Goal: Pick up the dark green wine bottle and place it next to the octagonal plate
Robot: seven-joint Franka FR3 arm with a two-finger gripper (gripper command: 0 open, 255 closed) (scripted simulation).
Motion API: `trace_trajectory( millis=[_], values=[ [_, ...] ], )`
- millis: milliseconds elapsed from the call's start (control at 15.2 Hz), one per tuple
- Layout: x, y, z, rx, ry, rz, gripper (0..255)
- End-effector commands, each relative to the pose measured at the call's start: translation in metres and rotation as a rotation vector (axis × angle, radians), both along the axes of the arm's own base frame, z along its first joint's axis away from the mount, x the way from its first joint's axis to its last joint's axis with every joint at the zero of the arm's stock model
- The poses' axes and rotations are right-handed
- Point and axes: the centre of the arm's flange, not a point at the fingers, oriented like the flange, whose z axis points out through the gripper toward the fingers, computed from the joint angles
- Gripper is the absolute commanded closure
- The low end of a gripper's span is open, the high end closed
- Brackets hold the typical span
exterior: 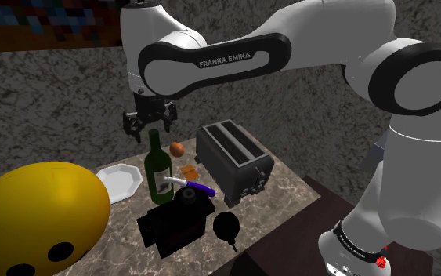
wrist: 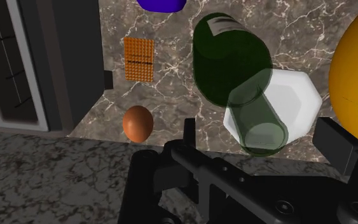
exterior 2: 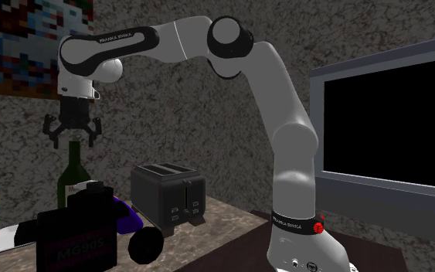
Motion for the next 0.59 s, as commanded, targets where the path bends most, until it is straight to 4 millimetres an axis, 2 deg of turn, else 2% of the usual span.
trace_trajectory(
  millis=[0, 198, 528],
  values=[
    [-0.001, 0.000, 0.013, 0.000, 0.000, 0.000, 0],
    [-0.005, 0.000, 0.050, 0.000, 0.000, 0.000, 0],
    [-0.005, 0.000, 0.050, 0.000, 0.000, 0.000, 0]
  ],
)
